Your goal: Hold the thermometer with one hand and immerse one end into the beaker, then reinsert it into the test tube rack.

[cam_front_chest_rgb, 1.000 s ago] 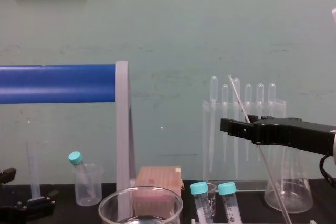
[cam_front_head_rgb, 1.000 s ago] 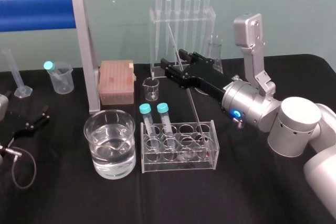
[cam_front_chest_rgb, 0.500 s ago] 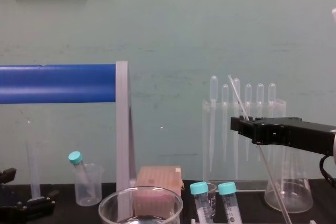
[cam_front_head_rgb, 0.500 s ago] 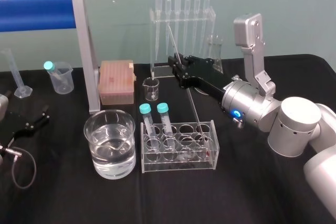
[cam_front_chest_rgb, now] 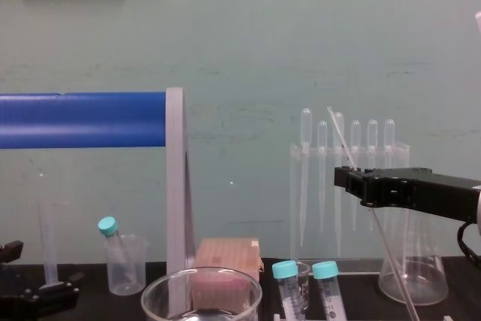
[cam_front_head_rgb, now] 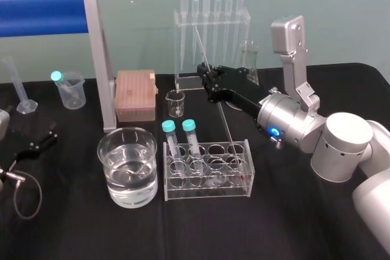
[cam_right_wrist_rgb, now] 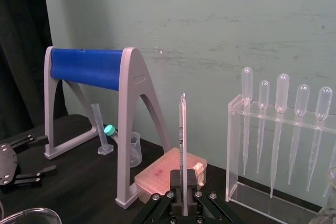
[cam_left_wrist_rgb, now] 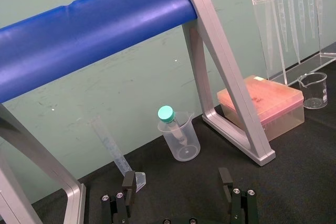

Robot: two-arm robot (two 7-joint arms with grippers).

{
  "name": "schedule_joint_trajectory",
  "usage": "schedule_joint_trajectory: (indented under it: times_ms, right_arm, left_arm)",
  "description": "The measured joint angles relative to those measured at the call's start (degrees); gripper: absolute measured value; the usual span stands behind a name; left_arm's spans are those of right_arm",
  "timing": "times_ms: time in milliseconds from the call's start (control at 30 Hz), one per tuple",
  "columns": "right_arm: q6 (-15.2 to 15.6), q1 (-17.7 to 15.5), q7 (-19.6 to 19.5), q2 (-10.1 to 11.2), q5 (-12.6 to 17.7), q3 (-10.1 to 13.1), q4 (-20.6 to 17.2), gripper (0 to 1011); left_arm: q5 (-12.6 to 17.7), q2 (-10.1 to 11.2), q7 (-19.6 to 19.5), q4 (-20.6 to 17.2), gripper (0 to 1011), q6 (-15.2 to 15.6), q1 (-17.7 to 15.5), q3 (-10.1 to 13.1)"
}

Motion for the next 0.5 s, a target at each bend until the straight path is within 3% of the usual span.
schedule_joint_trajectory:
  times_ms: [133, 500]
  right_arm:
    - [-0.33, 0.0, 0.73, -0.02, 0.4, 0.06, 0.02, 52]
    - [-4.18, 0.64, 4.6, -0.45, 5.92, 1.54, -0.64, 52]
  left_arm:
    - [0.0, 0.0, 0.0, 0.0, 1008, 0.0, 0.0, 0.0]
    - [0.0, 0.0, 0.0, 0.0, 1008, 0.0, 0.0, 0.0]
